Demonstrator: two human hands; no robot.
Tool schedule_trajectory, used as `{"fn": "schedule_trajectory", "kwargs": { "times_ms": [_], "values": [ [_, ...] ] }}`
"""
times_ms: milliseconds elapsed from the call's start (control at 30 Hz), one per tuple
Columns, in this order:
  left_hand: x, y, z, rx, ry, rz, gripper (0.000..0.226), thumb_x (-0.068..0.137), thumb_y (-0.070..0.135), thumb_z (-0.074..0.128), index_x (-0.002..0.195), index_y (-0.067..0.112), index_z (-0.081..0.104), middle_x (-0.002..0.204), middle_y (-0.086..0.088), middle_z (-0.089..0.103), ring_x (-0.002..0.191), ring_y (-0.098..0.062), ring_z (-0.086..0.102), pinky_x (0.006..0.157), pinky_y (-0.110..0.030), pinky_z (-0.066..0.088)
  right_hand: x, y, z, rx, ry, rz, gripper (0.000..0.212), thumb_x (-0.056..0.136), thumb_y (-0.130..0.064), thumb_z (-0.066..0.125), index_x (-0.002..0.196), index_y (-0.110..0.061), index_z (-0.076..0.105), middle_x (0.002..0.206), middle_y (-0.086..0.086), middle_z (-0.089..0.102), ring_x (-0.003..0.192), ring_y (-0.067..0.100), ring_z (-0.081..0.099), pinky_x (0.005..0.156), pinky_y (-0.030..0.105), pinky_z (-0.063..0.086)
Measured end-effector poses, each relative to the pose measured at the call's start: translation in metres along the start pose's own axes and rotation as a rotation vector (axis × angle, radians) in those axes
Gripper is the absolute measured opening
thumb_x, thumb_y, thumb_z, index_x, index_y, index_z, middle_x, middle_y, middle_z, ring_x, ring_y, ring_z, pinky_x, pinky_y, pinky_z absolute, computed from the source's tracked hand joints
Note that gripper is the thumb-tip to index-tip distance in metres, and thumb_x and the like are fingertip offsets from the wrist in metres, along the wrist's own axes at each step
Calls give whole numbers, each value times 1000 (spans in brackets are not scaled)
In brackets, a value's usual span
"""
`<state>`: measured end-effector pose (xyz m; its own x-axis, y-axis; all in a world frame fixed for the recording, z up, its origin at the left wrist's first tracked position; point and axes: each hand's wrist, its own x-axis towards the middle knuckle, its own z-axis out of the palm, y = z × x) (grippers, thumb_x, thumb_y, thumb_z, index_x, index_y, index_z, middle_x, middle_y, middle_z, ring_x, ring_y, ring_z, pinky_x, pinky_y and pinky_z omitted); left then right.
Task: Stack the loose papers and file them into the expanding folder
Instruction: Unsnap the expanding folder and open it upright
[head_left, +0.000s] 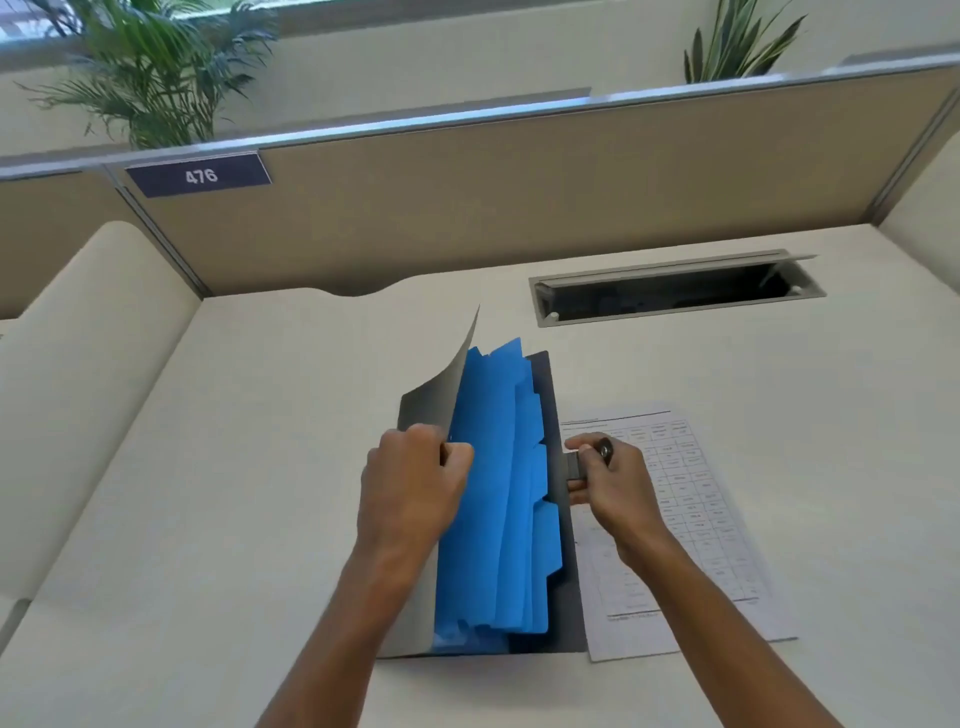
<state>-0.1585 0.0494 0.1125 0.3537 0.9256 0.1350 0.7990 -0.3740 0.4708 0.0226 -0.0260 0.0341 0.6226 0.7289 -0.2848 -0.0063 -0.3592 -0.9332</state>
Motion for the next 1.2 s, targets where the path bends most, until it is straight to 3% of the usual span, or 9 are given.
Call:
{"fn": "schedule_trajectory", "kwargs": {
  "times_ms": [167, 433, 567, 667, 800, 900, 967, 1033, 1200],
  "values": [
    [2, -4, -23, -85, 75, 12, 39, 83, 16, 57, 51, -1, 41, 46, -8, 30, 49, -20, 21, 45, -33, 27, -5, -36, -17, 28, 41, -130, 25, 104, -13, 44, 97, -18, 67, 88, 5, 66, 59, 8, 68, 50, 16, 53],
    [-6, 1, -33, -298, 185, -17, 44, 82, 13, 63, 46, 4, 41, 43, 3, 23, 44, -13, 21, 45, -23, 25, -22, -99, -22, -30, 35, -342, 10, 101, -21, 53, 103, -25, 62, 87, -8, 63, 75, 14, 68, 53, 15, 56],
    [-20, 9, -14, -392, 199, -80, 36, 82, 13, 62, 49, 4, 53, 40, -5, 40, 41, -11, 30, 46, -28, 35, -39, -105, -3, -120, -49, -399, 6, 99, -22, 55, 99, -24, 61, 84, -3, 64, 66, 10, 66, 49, 14, 51],
    [-27, 12, -6, -477, 235, -117, 23, 81, 13, 63, 59, 12, 68, 48, 4, 61, 49, -14, 56, 48, -18, 42, -51, -97, 8, -265, -80, -366, 34, 93, -37, 62, 124, -28, 51, 94, -11, 61, 69, 6, 62, 55, 14, 46],
    [-32, 17, -6, -555, 201, -139, 12, 83, 12, 66, 86, 20, 75, 64, 16, 68, 67, 2, 66, 56, -7, 47, -61, -90, 12, -380, -180, -205, 71, 83, -51, 70, 141, -32, 34, 107, -10, 55, 93, 10, 59, 75, 25, 49],
    [-33, 15, -7, -549, 167, -150, 27, 84, 15, 68, 110, 24, 67, 73, 20, 64, 73, 13, 63, 56, -2, 46, -63, -91, 8, -470, -247, -215, 60, 84, -39, 72, 138, -28, 46, 101, -9, 59, 85, 6, 57, 68, 21, 49],
    [-32, 13, -8, -534, 151, -144, 34, 86, 17, 68, 118, 25, 62, 76, 22, 61, 72, 18, 61, 54, -1, 45, -60, -92, 4, -467, -263, -212, 47, 87, -26, 68, 133, -22, 55, 98, 1, 67, 86, 15, 65, 73, 36, 59],
    [-31, 10, -11, -537, 145, -156, 35, 86, 17, 68, 119, 26, 60, 79, 19, 64, 72, 16, 61, 54, -1, 45, -57, -90, -5, -430, -254, -186, 30, 88, -19, 64, 118, -17, 64, 94, 10, 72, 87, 27, 70, 80, 49, 59],
    [-30, 1, -16, -529, 161, -186, 32, 88, 16, 65, 117, 30, 61, 80, 14, 68, 68, 7, 64, 54, -5, 46, -48, -82, -24, -323, -260, -159, 13, 92, -20, 62, 100, -13, 69, 100, 21, 72, 94, 39, 69, 87, 58, 55]
  ]
}}
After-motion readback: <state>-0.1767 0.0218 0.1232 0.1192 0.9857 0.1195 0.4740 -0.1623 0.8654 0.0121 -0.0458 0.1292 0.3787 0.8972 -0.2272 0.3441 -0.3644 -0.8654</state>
